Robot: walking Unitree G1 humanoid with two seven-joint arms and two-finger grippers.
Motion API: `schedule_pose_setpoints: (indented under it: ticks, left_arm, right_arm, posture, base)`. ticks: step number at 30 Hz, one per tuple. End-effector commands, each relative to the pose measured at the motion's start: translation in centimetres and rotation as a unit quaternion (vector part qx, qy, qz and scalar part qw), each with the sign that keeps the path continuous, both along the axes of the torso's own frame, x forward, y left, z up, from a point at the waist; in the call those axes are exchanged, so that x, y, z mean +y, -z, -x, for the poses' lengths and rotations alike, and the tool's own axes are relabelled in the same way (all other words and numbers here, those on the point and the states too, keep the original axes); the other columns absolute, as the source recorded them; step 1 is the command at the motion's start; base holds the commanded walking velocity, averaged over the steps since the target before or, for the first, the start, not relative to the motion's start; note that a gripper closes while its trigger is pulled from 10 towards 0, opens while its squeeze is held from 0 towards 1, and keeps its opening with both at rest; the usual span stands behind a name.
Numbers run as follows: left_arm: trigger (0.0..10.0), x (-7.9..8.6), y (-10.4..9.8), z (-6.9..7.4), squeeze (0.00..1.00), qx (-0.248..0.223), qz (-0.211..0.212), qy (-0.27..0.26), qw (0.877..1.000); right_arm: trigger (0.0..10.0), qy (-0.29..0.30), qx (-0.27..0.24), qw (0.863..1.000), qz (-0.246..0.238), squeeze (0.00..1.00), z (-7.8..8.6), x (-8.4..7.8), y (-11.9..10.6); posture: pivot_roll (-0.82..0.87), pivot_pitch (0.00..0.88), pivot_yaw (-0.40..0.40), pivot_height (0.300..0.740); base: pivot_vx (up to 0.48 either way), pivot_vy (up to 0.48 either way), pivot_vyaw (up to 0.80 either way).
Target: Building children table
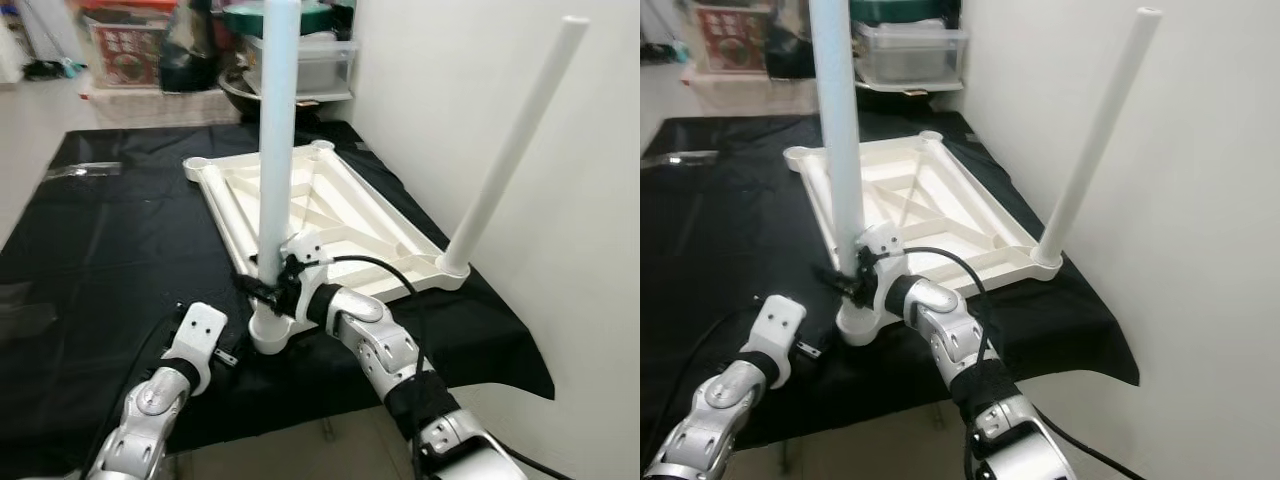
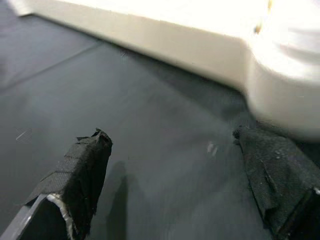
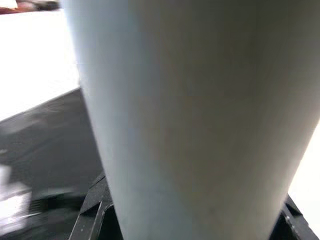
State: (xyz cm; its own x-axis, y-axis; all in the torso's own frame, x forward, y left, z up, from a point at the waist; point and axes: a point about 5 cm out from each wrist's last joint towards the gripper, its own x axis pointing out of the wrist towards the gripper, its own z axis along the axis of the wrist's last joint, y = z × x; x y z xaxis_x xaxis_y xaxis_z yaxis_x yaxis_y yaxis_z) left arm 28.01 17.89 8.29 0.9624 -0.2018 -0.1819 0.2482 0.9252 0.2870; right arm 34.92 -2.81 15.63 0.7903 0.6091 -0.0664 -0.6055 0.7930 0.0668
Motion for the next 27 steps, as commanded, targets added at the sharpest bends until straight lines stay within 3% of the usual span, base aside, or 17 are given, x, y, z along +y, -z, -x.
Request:
schedule_pose_setpoints:
  ticks: [1,2,3,6,7,10,11,12,14,15,16,18,20,23,26,27]
  left_arm:
    - [10.0,0.3,0.7,0.4,0.00,0.016,0.000,-0.008,1.000]
    - [10.0,0.0,0.6,0.3,0.00,0.014,0.002,-0.005,1.000]
    - [10.0,-0.3,0.6,0.2,0.00,0.012,0.004,-0.003,1.000]
    - [10.0,-0.4,0.5,0.2,0.00,0.012,0.005,-0.001,1.000]
    - [10.0,-0.3,0.6,0.2,0.00,0.013,0.004,-0.001,1.000]
    - [10.0,-0.2,0.7,0.2,0.00,0.014,0.004,-0.002,1.000]
    - [10.0,-0.1,0.7,0.1,0.00,0.014,0.003,-0.003,1.000]
    - [10.0,-0.1,0.7,0.1,0.00,0.014,0.003,-0.003,1.000]
    - [10.0,-0.3,0.5,-0.2,0.00,0.011,0.004,-0.001,1.000]
    - [10.0,-0.3,0.5,-0.2,0.00,0.011,0.004,-0.001,1.000]
    - [10.0,-0.4,0.3,-0.3,0.00,0.007,0.006,0.000,1.000]
    - [10.0,-0.3,0.2,-0.3,0.00,0.006,0.007,-0.001,1.000]
    - [10.0,-0.1,0.2,-0.4,0.00,0.006,0.005,-0.002,1.000]
    - [10.0,0.4,0.4,-0.3,0.00,0.009,-0.001,-0.004,1.000]
    - [10.0,0.3,0.4,-0.4,0.00,0.009,-0.004,-0.002,1.000]
    - [10.0,0.3,0.4,-0.4,0.00,0.009,-0.004,-0.002,1.000]
  right_arm:
    - [0.0,0.243,0.056,0.966,0.066,0.00,-1.0,-6.7,2.2]
    - [0.0,0.314,0.056,0.944,0.081,0.00,-0.6,-8.7,2.6]
    - [0.0,0.351,0.060,0.931,0.085,0.00,-0.1,-9.8,3.0]
    - [0.0,0.360,0.061,0.927,0.085,0.00,0.1,-10.2,3.2]
    - [10.0,0.323,0.071,0.942,0.057,0.00,0.3,-9.5,3.5]
    - [10.0,0.293,0.063,0.953,0.040,0.00,0.3,-8.8,3.3]
    - [10.0,0.278,0.052,0.959,0.024,1.00,0.1,-8.4,2.7]
    - [10.0,0.278,0.052,0.959,0.024,1.00,0.1,-8.4,2.7]
    - [10.0,0.168,0.025,0.985,-0.036,1.00,-0.5,-6.3,0.2]
    - [10.0,0.168,0.025,0.985,-0.036,1.00,-0.5,-6.3,0.2]
    - [10.0,0.112,-0.003,0.993,-0.040,0.00,-0.4,-5.6,-1.4]
    - [10.0,0.090,-0.013,0.995,-0.043,0.00,-0.3,-5.4,-1.9]
    - [10.0,-0.012,-0.035,0.997,-0.075,0.00,0.3,-4.6,-3.6]
    - [10.0,-0.193,-0.084,0.974,-0.089,0.00,2.1,-3.3,-5.6]
    - [10.0,-0.271,-0.100,0.955,-0.065,0.00,2.2,-1.9,-5.3]
    - [10.0,-0.271,-0.100,0.955,-0.065,0.00,2.2,-1.9,-5.3]
  posture:
    - [0.14,0.000,-0.103,0.740]
    - [0.14,0.000,-0.103,0.740]
    - [0.14,0.000,-0.098,0.740]
    - [0.13,0.000,-0.097,0.740]
    - [0.12,0.000,-0.093,0.740]
    - [0.12,0.000,-0.093,0.740]
    - [0.12,0.000,-0.090,0.740]
    - [0.12,0.000,-0.090,0.740]
    - [0.12,0.000,-0.093,0.740]
    - [0.12,0.000,-0.093,0.740]
    - [0.13,0.000,-0.096,0.740]
    - [0.13,0.000,-0.096,0.740]
    - [0.14,0.000,-0.101,0.740]
    - [0.15,0.000,-0.096,0.740]
    - [0.15,0.000,-0.099,0.740]
    - [0.15,0.000,-0.099,0.740]
  base:
    - [0.000,0.000,0.00]
    - [0.000,0.000,0.00]
    - [0.000,0.000,0.00]
    - [0.000,0.000,0.00]
    - [0.000,0.000,0.00]
    - [0.000,0.000,0.00]
    - [0.000,0.000,0.00]
    - [0.000,0.000,0.00]
    - [0.000,0.000,0.00]
    - [0.000,0.000,0.00]
    - [0.000,0.000,0.00]
    - [0.000,0.000,0.00]
    - [0.000,0.000,0.00]
    - [0.000,0.000,0.00]
    - [0.000,0.000,0.00]
    - [0.000,0.000,0.00]
